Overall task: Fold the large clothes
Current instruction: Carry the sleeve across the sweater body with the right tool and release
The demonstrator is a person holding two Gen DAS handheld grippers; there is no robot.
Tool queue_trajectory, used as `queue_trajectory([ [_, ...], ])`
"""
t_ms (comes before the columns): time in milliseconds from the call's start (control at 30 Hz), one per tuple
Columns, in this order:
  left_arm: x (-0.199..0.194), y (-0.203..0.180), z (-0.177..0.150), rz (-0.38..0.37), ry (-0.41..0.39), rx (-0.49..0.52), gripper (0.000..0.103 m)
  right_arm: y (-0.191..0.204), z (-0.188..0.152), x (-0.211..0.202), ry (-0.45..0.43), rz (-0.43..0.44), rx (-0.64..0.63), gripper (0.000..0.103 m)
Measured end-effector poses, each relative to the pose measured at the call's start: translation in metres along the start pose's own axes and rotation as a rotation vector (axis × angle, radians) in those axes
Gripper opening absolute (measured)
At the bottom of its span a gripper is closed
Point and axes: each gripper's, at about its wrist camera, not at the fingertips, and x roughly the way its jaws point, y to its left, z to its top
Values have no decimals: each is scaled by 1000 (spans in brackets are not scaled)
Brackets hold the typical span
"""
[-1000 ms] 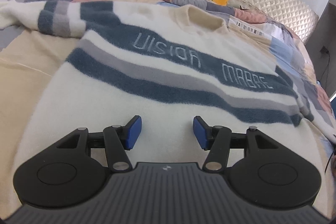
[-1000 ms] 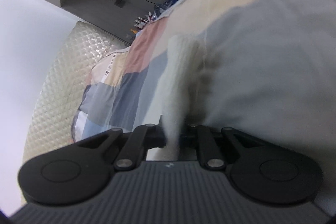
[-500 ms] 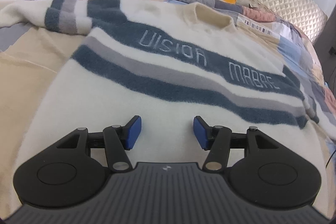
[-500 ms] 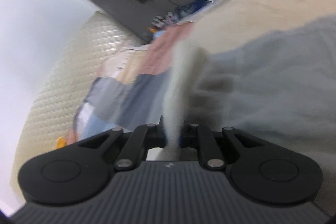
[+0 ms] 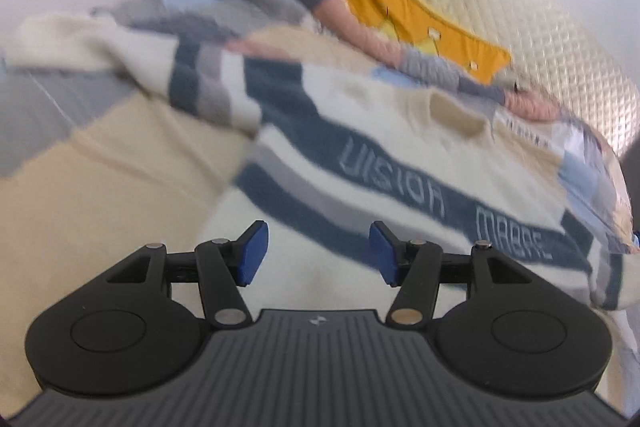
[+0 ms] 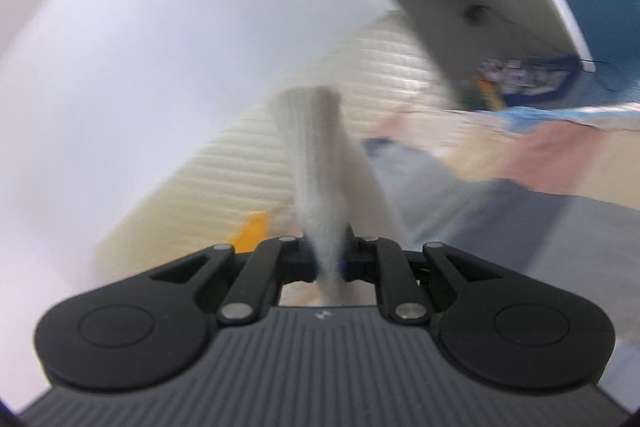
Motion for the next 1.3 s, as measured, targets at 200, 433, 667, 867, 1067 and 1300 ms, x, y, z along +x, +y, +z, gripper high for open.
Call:
queue_trajectory([
  [200, -10, 26, 12, -33, 14, -93, 62, 119, -10, -14, 49, 166, -147, 12],
  [433, -20, 54, 35, -55, -34, -168, 62, 226, -83, -39, 236, 340, -362, 12],
  [667, -27, 89, 51, -27, -99, -283, 62, 252, -209, -66, 439, 449, -478, 13],
  [867, -20, 101, 56, -49, -87, -319, 62, 238, -310, -71, 640, 407, -446, 13],
  [1067, -8, 101, 48, -64, -52, -292, 62, 220, -367, -55, 778, 330, -385, 14],
  [1300, -3, 93, 43, -130, -11, -255, 62, 223, -364, -63, 837, 335, -393, 29],
])
